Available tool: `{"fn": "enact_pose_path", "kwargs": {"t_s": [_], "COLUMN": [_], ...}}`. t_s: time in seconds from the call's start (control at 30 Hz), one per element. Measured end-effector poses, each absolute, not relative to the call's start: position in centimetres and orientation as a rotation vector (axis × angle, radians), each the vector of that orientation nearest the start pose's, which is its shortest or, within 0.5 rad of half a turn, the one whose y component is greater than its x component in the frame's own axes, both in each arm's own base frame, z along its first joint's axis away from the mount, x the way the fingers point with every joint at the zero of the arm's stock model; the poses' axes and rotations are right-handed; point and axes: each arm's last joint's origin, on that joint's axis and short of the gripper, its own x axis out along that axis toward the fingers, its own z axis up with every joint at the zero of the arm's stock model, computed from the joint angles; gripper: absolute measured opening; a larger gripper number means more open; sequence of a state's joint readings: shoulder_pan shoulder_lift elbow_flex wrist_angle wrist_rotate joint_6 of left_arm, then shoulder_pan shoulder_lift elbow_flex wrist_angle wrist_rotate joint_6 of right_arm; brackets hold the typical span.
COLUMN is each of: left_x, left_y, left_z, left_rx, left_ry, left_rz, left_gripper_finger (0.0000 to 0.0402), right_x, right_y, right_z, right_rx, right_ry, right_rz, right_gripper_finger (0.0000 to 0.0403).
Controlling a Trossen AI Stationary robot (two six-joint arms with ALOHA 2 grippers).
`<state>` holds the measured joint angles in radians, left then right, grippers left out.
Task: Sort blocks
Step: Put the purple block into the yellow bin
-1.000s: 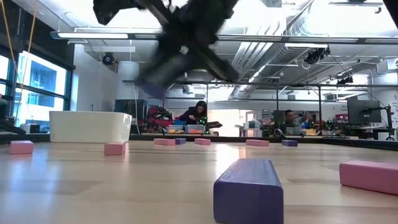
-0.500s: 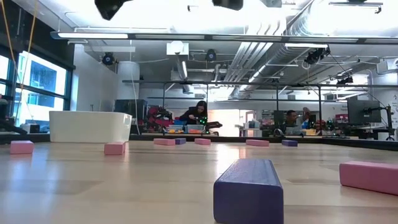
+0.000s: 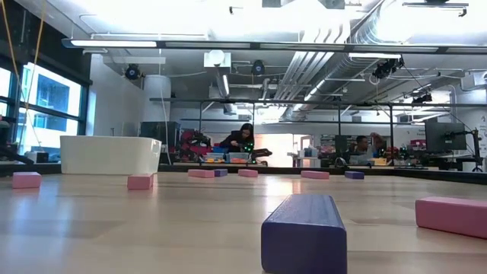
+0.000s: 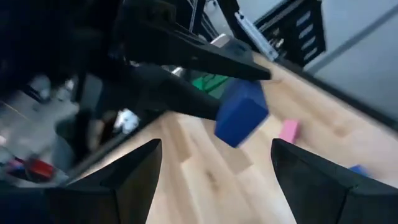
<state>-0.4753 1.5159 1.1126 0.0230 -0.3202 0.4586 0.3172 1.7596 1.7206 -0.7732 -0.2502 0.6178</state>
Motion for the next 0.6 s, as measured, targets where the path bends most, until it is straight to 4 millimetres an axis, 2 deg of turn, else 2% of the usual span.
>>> {"fn": "enact_pose_path", "kwargs": {"t_s": [0.17, 0.3, 0.6], "left_x": [31.1, 30.8, 30.1], "left_y": [-15.5, -16.1, -17.5], "left_z": [29.3, 29.4, 29.9], "left_rx": [0.773, 0.87, 0.997], "left_ry": [0.286, 0.281, 0.216], "left_rz": [-0.251, -0.202, -0.224], "left_gripper_finger": [0.0289, 0.0289, 0.0289], "right_x": [36.4, 36.5, 37.1], "right_y": [12.6, 12.4, 11.6], "right_z": [34.6, 34.6, 35.0], "right_rx": [0.558, 0.579, 0.621], "right_ry": [0.931, 0.926, 0.881], "right_rz": [0.272, 0.26, 0.261], "right_gripper_finger": [0.0, 0.0, 0.0]}}
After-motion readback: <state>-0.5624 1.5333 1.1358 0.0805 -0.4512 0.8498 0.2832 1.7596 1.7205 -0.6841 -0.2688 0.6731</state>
